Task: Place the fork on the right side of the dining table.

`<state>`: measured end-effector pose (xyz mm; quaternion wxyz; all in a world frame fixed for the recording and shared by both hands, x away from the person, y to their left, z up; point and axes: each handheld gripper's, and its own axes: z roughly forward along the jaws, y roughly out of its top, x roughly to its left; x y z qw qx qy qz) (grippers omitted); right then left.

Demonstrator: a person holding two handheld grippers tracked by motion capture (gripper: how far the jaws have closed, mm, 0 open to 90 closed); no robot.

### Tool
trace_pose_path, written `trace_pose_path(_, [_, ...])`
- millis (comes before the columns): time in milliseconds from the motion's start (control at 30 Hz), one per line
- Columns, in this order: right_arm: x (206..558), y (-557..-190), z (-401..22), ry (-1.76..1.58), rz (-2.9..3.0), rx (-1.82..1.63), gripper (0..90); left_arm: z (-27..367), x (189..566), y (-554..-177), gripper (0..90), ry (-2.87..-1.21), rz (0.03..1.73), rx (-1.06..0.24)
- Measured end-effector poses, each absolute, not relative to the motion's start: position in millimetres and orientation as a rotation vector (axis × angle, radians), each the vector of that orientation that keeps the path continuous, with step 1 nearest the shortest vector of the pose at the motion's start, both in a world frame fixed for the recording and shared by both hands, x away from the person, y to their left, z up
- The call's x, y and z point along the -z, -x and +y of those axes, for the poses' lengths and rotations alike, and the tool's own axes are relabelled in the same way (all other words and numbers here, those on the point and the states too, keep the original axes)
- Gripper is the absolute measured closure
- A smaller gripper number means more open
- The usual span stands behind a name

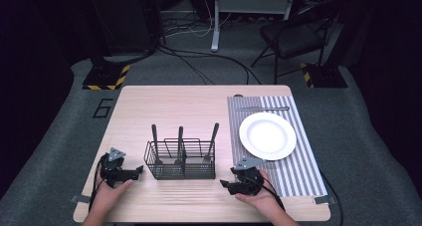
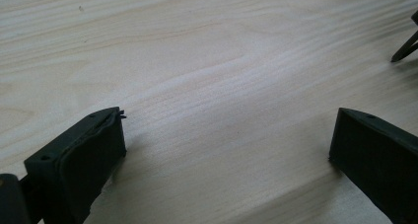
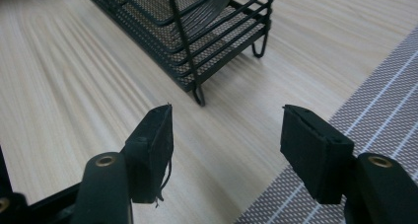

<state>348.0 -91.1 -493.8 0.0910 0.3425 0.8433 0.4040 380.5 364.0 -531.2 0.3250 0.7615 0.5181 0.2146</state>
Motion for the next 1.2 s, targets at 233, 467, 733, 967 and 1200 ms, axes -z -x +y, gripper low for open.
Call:
trace_pose_path(233, [481,-353,-100,-1.028,2.471,-1.227,37.7,364,531,-380,0.2,-1.997,1.359,-0.563])
trace_pose_path(467, [469,-360,-104,-1.033,2.456,-1.232,38.3,364,531,-381,0.2,-1.997,1.358,-0.563])
trace_pose_path(733, [452,-367,-106,-1.029,2.44,-1.239,40.0,364,531,-380,0.2,-1.997,1.359,-0.563])
trace_pose_path(967, [442,-372,-106,-1.029,2.438,-1.237,42.1,364,531,-381,0.2,-1.997,1.359,-0.563])
trace_pose_path(1200, [428,-378,-105,-1.031,2.422,-1.247,43.0,364,531,-380,0.2,-1.997,1.359,-0.563])
